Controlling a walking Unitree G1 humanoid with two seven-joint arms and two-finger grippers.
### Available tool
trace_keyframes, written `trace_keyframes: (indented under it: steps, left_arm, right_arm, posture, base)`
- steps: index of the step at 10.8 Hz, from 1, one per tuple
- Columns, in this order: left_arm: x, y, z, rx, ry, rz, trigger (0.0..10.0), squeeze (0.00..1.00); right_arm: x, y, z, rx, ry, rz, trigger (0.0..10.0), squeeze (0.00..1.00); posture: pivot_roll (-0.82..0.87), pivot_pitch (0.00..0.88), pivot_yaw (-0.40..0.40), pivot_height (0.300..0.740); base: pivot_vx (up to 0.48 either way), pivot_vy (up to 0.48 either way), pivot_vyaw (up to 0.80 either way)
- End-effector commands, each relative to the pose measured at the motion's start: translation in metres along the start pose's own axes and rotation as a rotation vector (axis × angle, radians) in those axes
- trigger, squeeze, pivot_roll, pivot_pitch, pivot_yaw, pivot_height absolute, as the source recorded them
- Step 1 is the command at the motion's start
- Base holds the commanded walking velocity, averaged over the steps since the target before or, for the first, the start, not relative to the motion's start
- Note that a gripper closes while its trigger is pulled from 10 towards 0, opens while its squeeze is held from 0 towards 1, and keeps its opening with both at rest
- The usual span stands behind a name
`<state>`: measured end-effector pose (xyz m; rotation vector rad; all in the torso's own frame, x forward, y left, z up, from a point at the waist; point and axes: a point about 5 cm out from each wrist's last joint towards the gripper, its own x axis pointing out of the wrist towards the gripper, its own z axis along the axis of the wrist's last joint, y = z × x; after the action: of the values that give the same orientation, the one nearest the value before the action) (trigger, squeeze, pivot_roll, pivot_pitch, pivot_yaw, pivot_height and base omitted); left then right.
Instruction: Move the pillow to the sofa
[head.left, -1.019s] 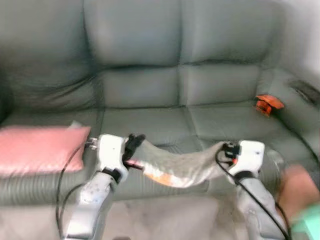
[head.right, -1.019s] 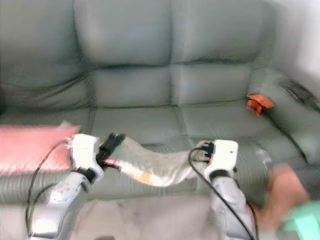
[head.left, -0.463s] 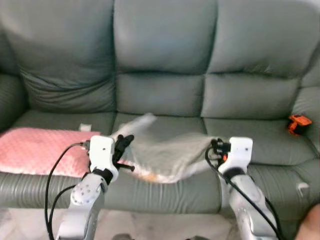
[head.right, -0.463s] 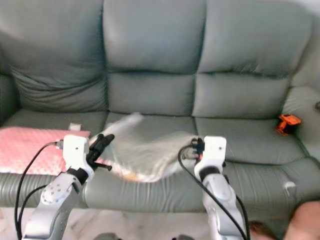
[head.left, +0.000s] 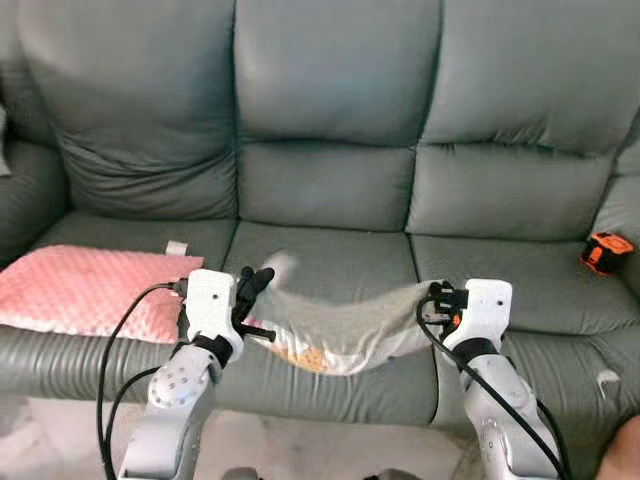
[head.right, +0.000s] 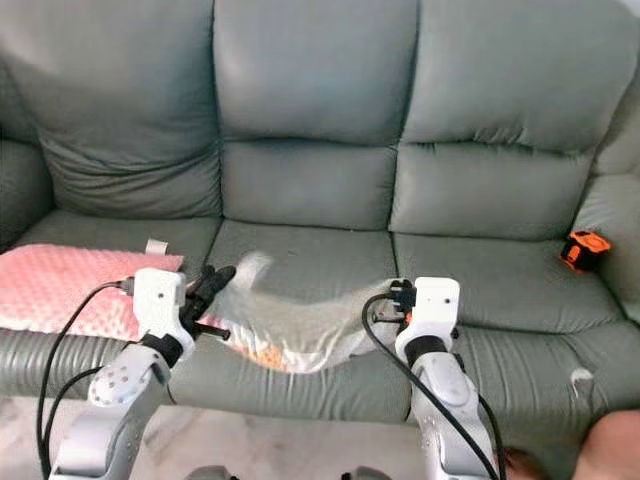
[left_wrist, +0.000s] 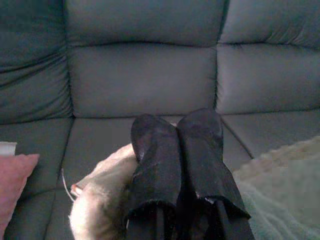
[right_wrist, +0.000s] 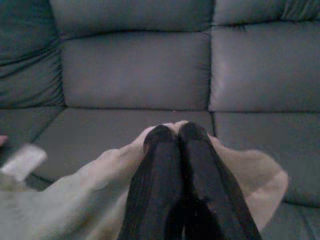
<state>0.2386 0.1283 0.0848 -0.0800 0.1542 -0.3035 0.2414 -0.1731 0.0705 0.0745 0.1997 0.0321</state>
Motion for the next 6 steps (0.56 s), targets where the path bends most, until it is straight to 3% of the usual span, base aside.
trace_keyframes:
  steps: [1, 3, 6]
  left_arm:
    - [0.0017, 0.0005, 0.0066, 0.022, -0.032, 0.002, 10.0, 0.00]
    - [0.0023, 0.0055, 0.0078, 0.042, -0.040, 0.033, 10.0, 0.00]
    - [0.0037, 0.0100, 0.0096, 0.048, -0.044, 0.050, 10.0, 0.00]
  right_arm:
    - [0.0021, 0.0006, 0.0070, 0.002, -0.033, -0.004, 10.0, 0.00]
    - [0.0032, 0.0026, 0.0080, 0.001, -0.042, 0.012, 10.0, 0.00]
    - [0.0072, 0.0055, 0.0081, 0.005, -0.045, 0.013, 10.0, 0.00]
  posture:
    - [0.01, 0.000, -0.004, 0.740]
    - [0.02, 0.000, -0.005, 0.740]
    - [0.03, 0.000, -0.010, 0.740]
  base:
    - [0.000, 0.000, 0.00]
    - [0.000, 0.000, 0.00]
    - [0.000, 0.000, 0.72]
